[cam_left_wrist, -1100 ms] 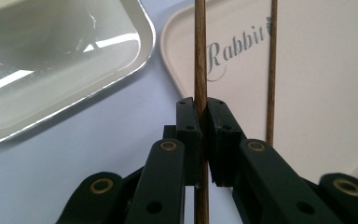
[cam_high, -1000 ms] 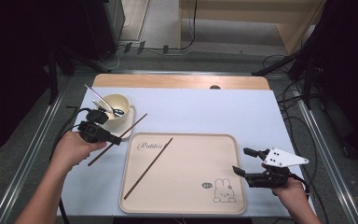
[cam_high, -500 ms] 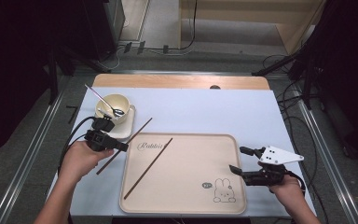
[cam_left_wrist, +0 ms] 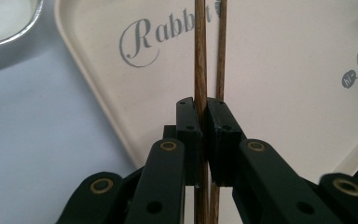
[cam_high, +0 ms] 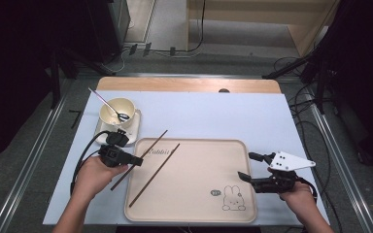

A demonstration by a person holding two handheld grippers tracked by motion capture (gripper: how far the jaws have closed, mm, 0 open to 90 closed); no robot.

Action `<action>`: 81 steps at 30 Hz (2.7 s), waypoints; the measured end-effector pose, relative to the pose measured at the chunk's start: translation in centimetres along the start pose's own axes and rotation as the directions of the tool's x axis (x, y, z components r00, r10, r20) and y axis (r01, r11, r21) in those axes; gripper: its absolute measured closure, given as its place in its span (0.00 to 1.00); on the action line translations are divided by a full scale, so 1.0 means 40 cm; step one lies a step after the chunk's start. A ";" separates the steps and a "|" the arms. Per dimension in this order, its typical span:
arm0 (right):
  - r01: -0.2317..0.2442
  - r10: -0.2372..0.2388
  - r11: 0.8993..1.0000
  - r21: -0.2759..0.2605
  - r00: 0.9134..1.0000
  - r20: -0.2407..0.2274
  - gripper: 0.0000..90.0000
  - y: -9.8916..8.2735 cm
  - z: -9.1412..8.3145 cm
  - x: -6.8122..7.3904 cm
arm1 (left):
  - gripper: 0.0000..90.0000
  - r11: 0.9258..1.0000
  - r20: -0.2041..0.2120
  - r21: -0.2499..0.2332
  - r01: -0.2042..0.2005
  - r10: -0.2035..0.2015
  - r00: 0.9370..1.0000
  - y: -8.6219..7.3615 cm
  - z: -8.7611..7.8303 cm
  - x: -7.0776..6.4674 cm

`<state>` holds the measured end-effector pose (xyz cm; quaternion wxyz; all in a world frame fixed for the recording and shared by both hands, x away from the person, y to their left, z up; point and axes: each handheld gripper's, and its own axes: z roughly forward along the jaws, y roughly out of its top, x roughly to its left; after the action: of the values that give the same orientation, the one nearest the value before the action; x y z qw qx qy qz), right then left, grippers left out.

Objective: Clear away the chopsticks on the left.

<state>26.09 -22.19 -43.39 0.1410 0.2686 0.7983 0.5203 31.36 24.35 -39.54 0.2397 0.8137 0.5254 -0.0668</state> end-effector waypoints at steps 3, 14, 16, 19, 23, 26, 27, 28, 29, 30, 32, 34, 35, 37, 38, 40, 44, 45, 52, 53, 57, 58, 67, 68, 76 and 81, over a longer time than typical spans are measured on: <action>0.000 0.000 1.000 -0.002 1.000 0.000 0.28 0.000 0.000 0.000 | 0.95 1.000 0.003 -0.009 0.006 -0.006 1.000 -0.004 0.007 -0.008; 0.007 -0.007 1.000 0.002 1.000 0.000 0.28 0.000 0.001 0.001 | 0.95 1.000 0.013 -0.005 -0.022 0.022 1.000 -0.019 0.037 -0.046; 0.005 -0.005 1.000 0.002 1.000 -0.002 0.28 0.000 0.000 0.001 | 0.95 1.000 0.020 0.001 -0.027 0.027 0.999 -0.019 0.046 -0.050; 0.005 -0.005 1.000 0.001 1.000 -0.004 0.28 0.000 0.002 0.002 | 0.95 1.000 0.014 0.006 -0.031 0.031 0.999 -0.019 0.054 -0.056; 0.007 -0.007 1.000 0.001 1.000 -0.005 0.28 0.000 0.001 0.002 | 0.95 0.999 0.014 0.013 -0.029 0.029 0.999 -0.023 0.065 -0.068; 0.006 -0.006 1.000 0.001 1.000 -0.003 0.28 0.000 0.001 0.002 | 0.95 0.999 0.022 0.028 -0.035 0.034 0.999 -0.027 0.075 -0.074; 0.007 -0.007 1.000 0.001 1.000 -0.005 0.28 0.000 0.001 0.002 | 0.95 0.999 0.026 0.024 -0.029 0.029 0.999 -0.029 0.079 -0.077; 0.007 -0.007 1.000 0.001 1.000 -0.005 0.28 0.000 0.001 0.002 | 0.95 0.999 0.032 0.034 -0.031 0.030 0.999 -0.029 0.083 -0.078; 0.007 -0.007 1.000 0.000 1.000 -0.004 0.28 0.000 0.002 0.003 | 0.95 0.999 0.032 0.035 -0.032 0.030 0.999 -0.030 0.086 -0.077; 0.008 -0.008 1.000 0.003 1.000 -0.005 0.28 0.000 0.002 0.002 | 0.95 0.999 0.034 0.038 -0.023 0.022 0.999 -0.031 0.091 -0.075; 0.009 -0.009 1.000 0.003 1.000 -0.005 0.28 0.000 0.002 0.003 | 0.95 0.999 0.029 0.051 -0.019 0.018 0.999 -0.033 0.100 -0.073; 0.009 -0.009 1.000 0.004 1.000 -0.006 0.28 0.001 0.002 0.003 | 0.95 0.998 0.025 0.059 -0.016 0.015 1.000 -0.036 0.107 -0.075; 0.009 -0.009 1.000 0.004 1.000 -0.006 0.28 0.001 0.002 0.003 | 0.95 0.998 0.026 0.059 -0.012 0.010 1.000 -0.036 0.110 -0.077; 0.008 -0.008 1.000 0.004 1.000 -0.006 0.28 0.001 0.002 0.003 | 0.95 0.998 0.017 0.057 -0.016 0.015 1.000 -0.036 0.112 -0.080; 0.010 -0.010 1.000 0.004 1.000 -0.006 0.28 0.000 0.002 0.002 | 0.95 0.998 0.014 0.062 -0.021 0.020 1.000 -0.036 0.115 -0.082; 0.008 -0.008 1.000 0.003 1.000 -0.007 0.28 0.000 0.002 0.002 | 0.95 0.997 -0.004 0.072 -0.028 0.029 1.000 -0.035 0.122 -0.085; 0.008 -0.008 1.000 0.003 1.000 -0.007 0.28 0.000 0.002 0.003 | 0.95 0.997 -0.018 0.074 -0.028 0.030 0.999 -0.035 0.132 -0.086; 0.009 -0.009 1.000 0.002 1.000 -0.006 0.28 0.000 0.002 0.003 | 0.95 0.997 -0.017 0.077 -0.030 0.031 0.999 -0.035 0.133 -0.086; 0.009 -0.009 1.000 0.002 1.000 -0.007 0.28 0.000 0.002 0.003 | 0.95 0.997 -0.023 0.077 -0.029 0.031 0.999 -0.036 0.139 -0.086; 0.009 -0.009 1.000 0.002 1.000 -0.007 0.28 0.000 0.002 0.003 | 0.95 0.997 -0.022 0.077 -0.028 0.030 0.999 -0.036 0.139 -0.086; 0.008 -0.008 1.000 0.001 1.000 -0.006 0.28 0.000 0.002 0.003 | 0.92 0.996 -0.020 0.077 -0.036 0.037 0.999 -0.037 0.140 -0.089; 0.009 -0.009 1.000 0.002 1.000 -0.007 0.28 0.000 0.002 0.003 | 0.92 0.996 -0.013 0.081 -0.032 0.033 0.999 -0.037 0.141 -0.090; 0.007 -0.007 1.000 0.000 1.000 -0.007 0.28 0.000 0.002 0.003 | 0.88 0.997 -0.013 0.064 -0.053 0.054 0.998 -0.034 0.124 -0.086; 0.009 -0.009 1.000 -0.001 1.000 -0.007 0.28 0.000 0.002 0.003 | 0.86 0.997 -0.012 0.052 -0.056 0.057 0.998 -0.032 0.119 -0.087; 0.001 -0.001 1.000 0.008 1.000 -0.002 0.28 -0.003 -0.001 0.002 | 0.60 0.991 0.019 0.004 -0.133 0.133 0.991 -0.003 0.106 -0.099; -0.006 0.006 1.000 0.008 1.000 0.007 0.28 -0.007 -0.007 0.002 | 0.51 0.984 0.042 0.003 -0.177 0.177 0.983 0.030 0.115 -0.109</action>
<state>25.81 -22.46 -43.52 0.1414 0.2733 0.7989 0.5167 31.16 18.24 -41.60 0.2527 0.8564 0.4457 -0.0638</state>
